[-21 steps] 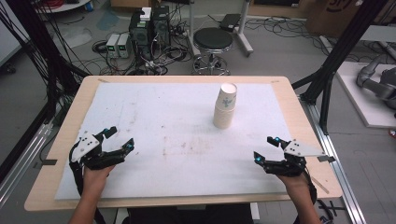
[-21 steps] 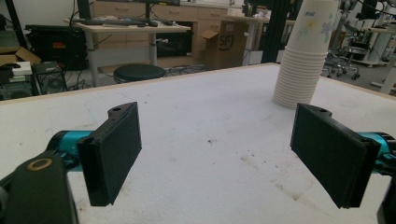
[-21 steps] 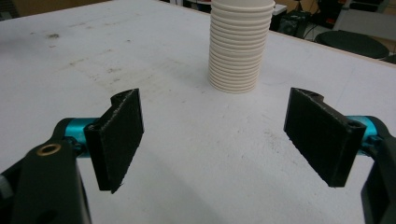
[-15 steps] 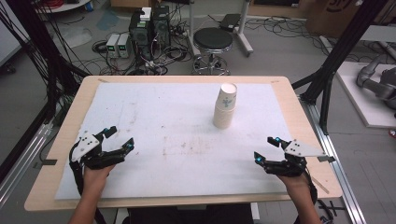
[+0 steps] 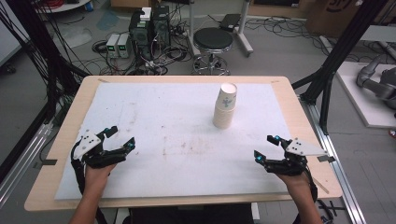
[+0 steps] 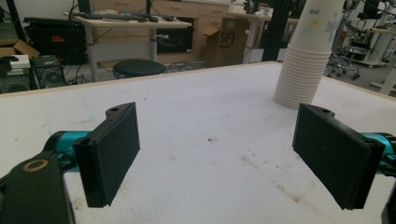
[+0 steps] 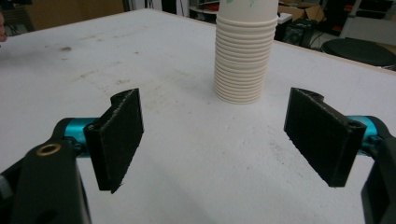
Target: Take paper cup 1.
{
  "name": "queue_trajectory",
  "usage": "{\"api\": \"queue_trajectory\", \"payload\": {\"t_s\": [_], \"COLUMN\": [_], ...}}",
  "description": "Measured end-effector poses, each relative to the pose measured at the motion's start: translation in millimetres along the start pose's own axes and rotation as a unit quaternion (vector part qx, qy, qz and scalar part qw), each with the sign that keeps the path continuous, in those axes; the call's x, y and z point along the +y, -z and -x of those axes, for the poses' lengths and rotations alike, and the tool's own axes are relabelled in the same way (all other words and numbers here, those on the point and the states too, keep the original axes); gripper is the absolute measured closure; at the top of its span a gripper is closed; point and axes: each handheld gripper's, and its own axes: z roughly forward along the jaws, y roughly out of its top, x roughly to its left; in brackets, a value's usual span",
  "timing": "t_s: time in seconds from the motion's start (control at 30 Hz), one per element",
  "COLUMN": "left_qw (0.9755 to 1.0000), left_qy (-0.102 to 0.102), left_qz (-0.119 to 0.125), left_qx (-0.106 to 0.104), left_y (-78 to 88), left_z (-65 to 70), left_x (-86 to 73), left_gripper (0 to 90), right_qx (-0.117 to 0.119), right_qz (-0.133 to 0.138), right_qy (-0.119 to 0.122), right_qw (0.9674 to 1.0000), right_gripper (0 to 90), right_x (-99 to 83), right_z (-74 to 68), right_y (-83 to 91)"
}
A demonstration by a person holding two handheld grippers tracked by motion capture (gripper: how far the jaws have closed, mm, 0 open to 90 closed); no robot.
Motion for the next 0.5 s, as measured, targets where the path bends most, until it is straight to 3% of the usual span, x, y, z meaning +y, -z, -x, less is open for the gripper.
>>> {"api": "queue_trajectory", "payload": {"t_s": [0.17, 0.37, 0.5], "left_qw": [1.0, 0.9998, 0.9997], "left_qy": [0.0, -0.006, -0.011], "left_qz": [0.007, 0.008, 0.003], "left_qx": [-0.004, -0.015, -0.022], "left_y": [0.3, -1.6, -3.8], "left_z": [2.5, 7.9, 10.4], "left_x": [0.9, 2.8, 2.7], "left_gripper": [15.0, 15.2, 15.2], "right_qx": [0.005, 0.01, 0.015], "right_qz": [-0.001, 0.005, 0.003], "right_qy": [0.009, -0.002, 0.0], "right_qw": [0.9999, 0.9999, 0.9999], "right_gripper": [19.9, 20.0, 19.9], "right_x": [2.0, 6.7, 20.1], "right_z": [-1.0, -4.1, -3.5], "right_y": [-1.6, -3.7, -8.0]}}
